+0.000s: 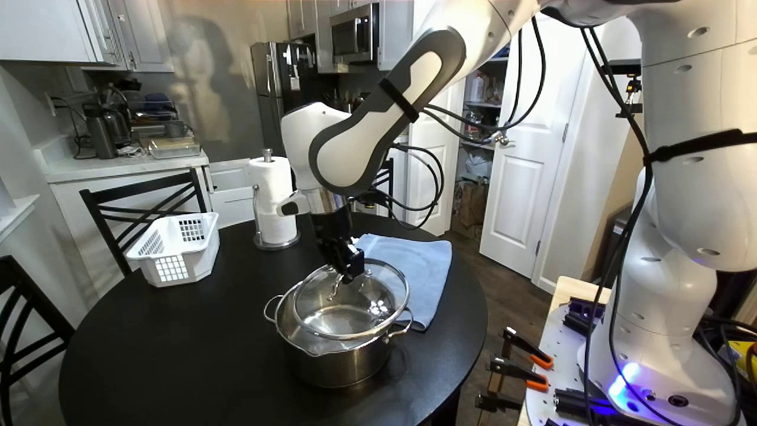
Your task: Put the lid on the pot
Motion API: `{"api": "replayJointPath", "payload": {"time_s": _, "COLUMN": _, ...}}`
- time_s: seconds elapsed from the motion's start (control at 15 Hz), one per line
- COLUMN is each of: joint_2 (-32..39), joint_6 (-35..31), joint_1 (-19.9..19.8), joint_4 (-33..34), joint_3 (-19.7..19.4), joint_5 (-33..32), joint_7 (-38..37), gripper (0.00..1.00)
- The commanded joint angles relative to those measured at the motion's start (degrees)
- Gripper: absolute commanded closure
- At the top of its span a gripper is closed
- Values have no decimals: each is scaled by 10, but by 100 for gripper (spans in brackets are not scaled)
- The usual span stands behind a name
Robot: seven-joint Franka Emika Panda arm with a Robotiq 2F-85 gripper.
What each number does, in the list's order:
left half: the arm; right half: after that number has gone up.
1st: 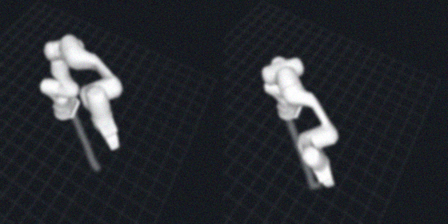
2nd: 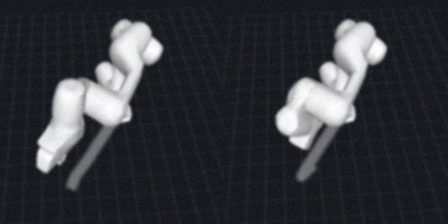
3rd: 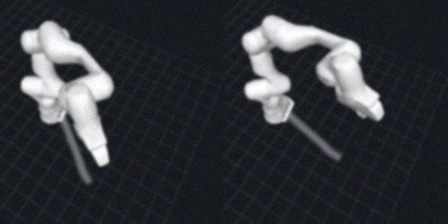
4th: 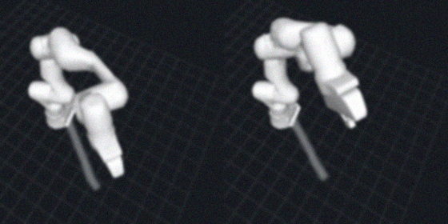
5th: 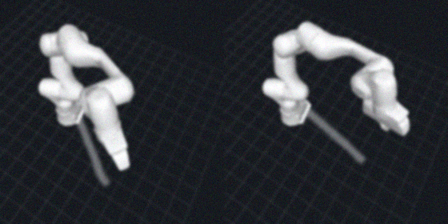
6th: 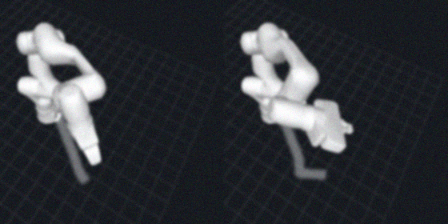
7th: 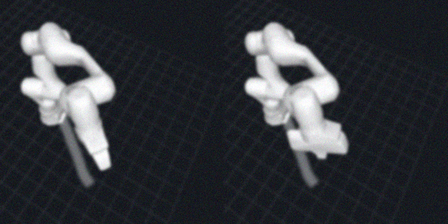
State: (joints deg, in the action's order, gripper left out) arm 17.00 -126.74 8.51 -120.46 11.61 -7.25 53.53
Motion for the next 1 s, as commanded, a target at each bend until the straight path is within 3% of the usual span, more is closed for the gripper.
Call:
{"api": "replayJointPath", "payload": {"time_s": 0.0, "joint_2": -36, "joint_6": 16, "joint_1": 1, "joint_4": -22, "joint_3": 13, "joint_5": -10, "joint_7": 14, "gripper": 96}}
{"api": "replayJointPath", "payload": {"time_s": 0.93, "joint_2": -28, "joint_6": -33, "joint_1": -13, "joint_4": -15, "joint_3": 38, "joint_5": 61, "joint_7": 67, "gripper": 96}}
